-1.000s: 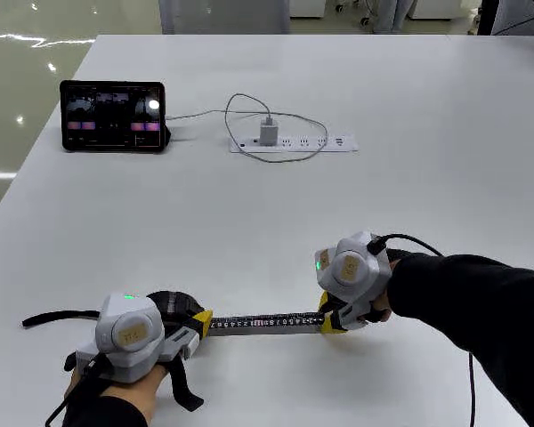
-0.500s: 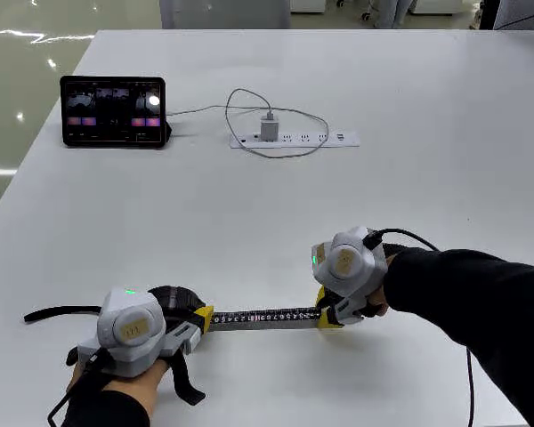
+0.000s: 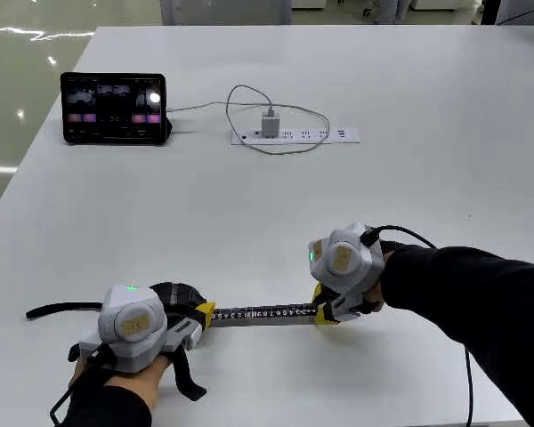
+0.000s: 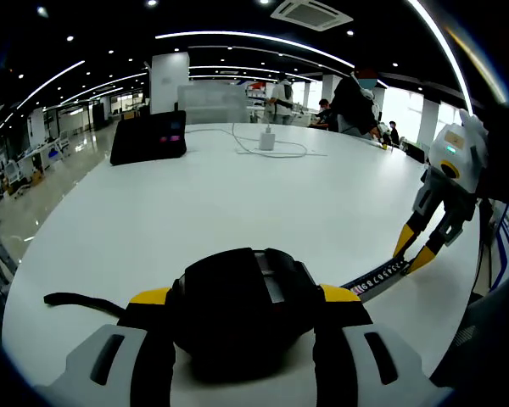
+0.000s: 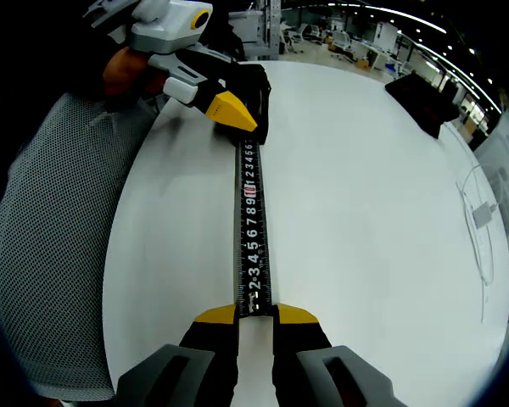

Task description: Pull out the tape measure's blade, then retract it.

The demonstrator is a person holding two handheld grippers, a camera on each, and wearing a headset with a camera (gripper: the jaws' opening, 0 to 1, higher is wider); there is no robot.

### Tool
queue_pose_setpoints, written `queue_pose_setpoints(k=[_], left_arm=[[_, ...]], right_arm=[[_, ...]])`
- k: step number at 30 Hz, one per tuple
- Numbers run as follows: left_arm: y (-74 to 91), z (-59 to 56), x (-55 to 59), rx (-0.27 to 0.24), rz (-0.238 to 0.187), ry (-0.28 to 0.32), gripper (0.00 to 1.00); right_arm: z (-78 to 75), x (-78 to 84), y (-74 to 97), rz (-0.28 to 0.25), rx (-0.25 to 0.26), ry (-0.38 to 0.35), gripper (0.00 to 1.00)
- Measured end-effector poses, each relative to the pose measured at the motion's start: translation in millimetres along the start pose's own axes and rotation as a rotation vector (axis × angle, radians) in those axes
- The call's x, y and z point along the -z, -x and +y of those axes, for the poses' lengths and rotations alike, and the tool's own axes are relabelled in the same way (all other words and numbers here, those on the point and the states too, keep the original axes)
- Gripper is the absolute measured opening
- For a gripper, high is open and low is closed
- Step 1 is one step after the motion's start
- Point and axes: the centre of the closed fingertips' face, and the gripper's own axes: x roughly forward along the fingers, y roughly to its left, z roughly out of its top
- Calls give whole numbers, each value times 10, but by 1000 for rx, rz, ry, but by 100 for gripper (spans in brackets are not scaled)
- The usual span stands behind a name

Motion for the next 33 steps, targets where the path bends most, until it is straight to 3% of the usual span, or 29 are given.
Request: queue_pose_setpoints(k=[33], left_arm=[[-3, 6, 1, 1, -1, 2, 61]], right_arm=[[15, -137, -62, -6, -3, 5, 11]])
